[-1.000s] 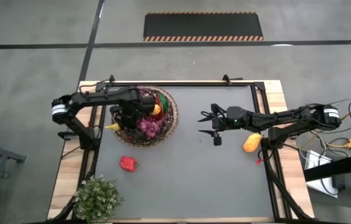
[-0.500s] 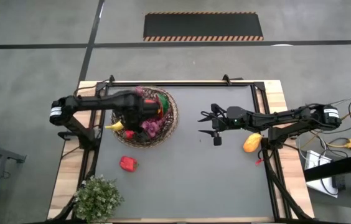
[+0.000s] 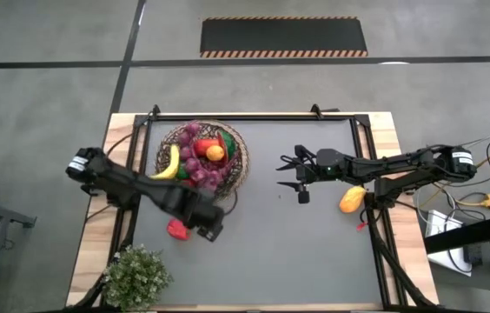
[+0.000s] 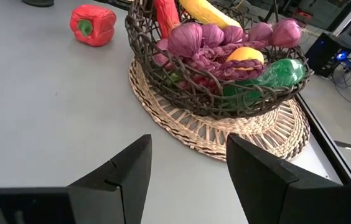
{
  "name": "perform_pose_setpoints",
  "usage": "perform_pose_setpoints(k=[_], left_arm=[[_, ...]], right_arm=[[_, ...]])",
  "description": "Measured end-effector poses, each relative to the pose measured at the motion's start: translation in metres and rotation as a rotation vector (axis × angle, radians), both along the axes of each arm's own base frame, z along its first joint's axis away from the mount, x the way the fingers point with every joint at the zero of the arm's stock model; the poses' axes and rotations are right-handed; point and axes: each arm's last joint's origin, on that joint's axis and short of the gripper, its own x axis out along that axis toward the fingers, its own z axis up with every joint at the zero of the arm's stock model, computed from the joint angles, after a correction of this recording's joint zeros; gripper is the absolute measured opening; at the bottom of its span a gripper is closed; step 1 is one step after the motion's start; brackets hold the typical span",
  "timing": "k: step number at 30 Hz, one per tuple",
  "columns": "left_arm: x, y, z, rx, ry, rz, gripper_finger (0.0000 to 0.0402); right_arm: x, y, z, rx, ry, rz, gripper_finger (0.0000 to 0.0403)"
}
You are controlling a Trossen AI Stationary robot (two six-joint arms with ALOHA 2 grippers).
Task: Build produce basket
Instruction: Put the bell pepper into the wire basket
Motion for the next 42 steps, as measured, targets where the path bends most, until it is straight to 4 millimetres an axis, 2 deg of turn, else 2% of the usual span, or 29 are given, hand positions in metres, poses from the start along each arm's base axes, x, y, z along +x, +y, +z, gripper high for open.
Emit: perform_pose_setpoints(k=[4, 8, 12, 16, 19, 25, 33, 42], left_arm=[[-0.008, -0.017, 0.0, -0.032, 0.026, 0.059, 0.0213], [-0.016, -0.023, -0.004, 0.014, 0.075, 0.107, 0.0226], [-0.02, -0.021, -0.013, 0.034, 0.12, 0.13, 0.0268], [-0.025, -0.02, -0.029, 0.035, 0.189, 0.156, 0.0314], [-0.03, -0.018, -0.044, 0.034, 0.25, 0.183, 0.0334], [-0.04, -0.015, -0.066, 0.077, 0.322, 0.182, 0.034], [-0.045, -0.013, -0.093, 0.077, 0.313, 0.154, 0.034], [-0.048, -0.011, -0.111, 0.068, 0.295, 0.139, 0.0339]], right_arm=[[0.0, 0.0, -0.001, 0.001, 0.005, 0.0, 0.0192], [-0.001, 0.0, -0.002, -0.003, 0.011, 0.002, 0.0192], [-0.001, 0.0, -0.002, -0.003, 0.02, 0.003, 0.0192], [-0.001, 0.0, -0.003, -0.003, 0.023, 0.003, 0.0192], [-0.001, 0.0, -0.003, -0.004, 0.023, 0.004, 0.0192], [-0.001, 0.0, -0.003, -0.005, 0.024, 0.004, 0.0192], [-0.001, 0.0, -0.003, -0.005, 0.024, 0.004, 0.0192], [-0.001, 0.0, -0.003, -0.005, 0.024, 0.004, 0.0192]])
